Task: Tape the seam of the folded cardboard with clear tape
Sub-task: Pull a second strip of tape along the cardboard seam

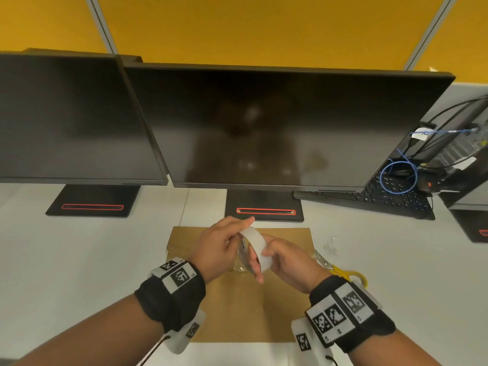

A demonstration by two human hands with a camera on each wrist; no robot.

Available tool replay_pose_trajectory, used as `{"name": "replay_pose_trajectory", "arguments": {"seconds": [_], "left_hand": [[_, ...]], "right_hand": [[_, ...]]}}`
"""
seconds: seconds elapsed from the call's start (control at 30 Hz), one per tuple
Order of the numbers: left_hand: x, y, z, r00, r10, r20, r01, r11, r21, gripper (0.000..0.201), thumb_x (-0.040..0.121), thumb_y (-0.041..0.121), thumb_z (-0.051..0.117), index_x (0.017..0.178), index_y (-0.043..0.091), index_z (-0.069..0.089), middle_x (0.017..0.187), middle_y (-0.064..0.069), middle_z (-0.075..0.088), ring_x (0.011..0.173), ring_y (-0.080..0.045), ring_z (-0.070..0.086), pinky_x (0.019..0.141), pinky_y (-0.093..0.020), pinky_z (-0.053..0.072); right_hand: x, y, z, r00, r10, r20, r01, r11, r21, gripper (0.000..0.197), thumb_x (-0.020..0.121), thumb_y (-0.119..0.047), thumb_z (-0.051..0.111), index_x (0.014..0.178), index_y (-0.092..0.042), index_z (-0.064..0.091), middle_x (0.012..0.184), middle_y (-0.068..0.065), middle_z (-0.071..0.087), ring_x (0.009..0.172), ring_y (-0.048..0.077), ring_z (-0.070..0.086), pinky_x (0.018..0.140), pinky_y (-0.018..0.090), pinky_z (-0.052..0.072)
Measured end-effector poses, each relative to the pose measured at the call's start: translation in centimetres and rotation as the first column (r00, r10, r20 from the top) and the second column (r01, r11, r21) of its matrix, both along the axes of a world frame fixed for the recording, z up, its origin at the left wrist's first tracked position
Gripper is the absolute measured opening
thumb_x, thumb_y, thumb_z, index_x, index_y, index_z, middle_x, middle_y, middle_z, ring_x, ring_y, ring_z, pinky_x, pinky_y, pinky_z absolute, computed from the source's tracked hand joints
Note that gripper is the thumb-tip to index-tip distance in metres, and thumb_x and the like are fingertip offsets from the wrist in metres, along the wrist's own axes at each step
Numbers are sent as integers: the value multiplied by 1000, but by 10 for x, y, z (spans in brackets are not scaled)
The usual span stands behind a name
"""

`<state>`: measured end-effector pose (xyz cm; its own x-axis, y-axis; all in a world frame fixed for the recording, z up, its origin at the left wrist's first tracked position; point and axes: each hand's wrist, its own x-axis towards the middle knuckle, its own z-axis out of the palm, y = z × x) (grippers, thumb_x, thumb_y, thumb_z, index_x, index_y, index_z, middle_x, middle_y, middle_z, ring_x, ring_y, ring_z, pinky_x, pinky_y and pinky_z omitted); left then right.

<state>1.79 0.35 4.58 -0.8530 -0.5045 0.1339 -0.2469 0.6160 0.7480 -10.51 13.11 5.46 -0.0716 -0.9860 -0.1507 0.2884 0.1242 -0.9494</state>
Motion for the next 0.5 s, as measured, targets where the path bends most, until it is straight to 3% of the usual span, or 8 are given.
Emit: {"name": "replay_pose_trajectory", "arguments": {"seconds": [0.17, 0.23, 0.33, 0.4, 0.5], "left_hand": [[-2, 1, -5, 992, 125, -23, -117, 970, 212, 35, 95, 9, 47, 118, 32, 61, 106, 9, 60, 100, -9, 56, 86, -20, 45], [-4, 1, -4, 978, 209, 8, -199, 917, 347, 25, 96, 15, 48, 102, 35, 63, 108, 5, 63, 100, -12, 58, 86, -23, 45], [-6, 2, 0, 971, 238, 32, -216, 804, 554, 22, 96, 13, 49, 88, 26, 64, 101, -4, 67, 95, -23, 63, 79, -27, 53], [-5, 4, 2, 979, 196, 51, -191, 806, 560, 19, 95, 12, 50, 102, 25, 62, 106, -2, 66, 99, -21, 63, 79, -21, 52], [-1, 2, 0, 995, 52, 89, -74, 961, 266, 55, 91, 19, 57, 137, 41, 35, 127, 20, 47, 112, 1, 51, 92, -14, 40]], "right_hand": [[0, 3, -2, 995, -17, -96, 16, 1000, -6, 28, 75, -9, 35, 87, -16, 60, 65, 10, 57, 72, 25, 55, 83, 33, 43], [-1, 4, 0, 988, -42, -147, 42, 999, -4, 30, 78, -11, 36, 85, -21, 64, 68, 6, 60, 81, 21, 58, 92, 33, 42], [-1, 6, -1, 978, -59, -201, 64, 998, 15, 31, 82, -15, 37, 81, -26, 66, 72, 3, 63, 91, 17, 60, 104, 37, 37], [-1, 6, 0, 972, -50, -230, 59, 998, 33, 30, 85, -16, 36, 84, -24, 64, 73, 4, 62, 91, 17, 60, 106, 37, 36], [-1, 6, 6, 958, -8, -286, 33, 996, 80, 25, 86, -20, 34, 88, -19, 59, 69, 5, 55, 79, 11, 57, 88, 18, 41]]}}
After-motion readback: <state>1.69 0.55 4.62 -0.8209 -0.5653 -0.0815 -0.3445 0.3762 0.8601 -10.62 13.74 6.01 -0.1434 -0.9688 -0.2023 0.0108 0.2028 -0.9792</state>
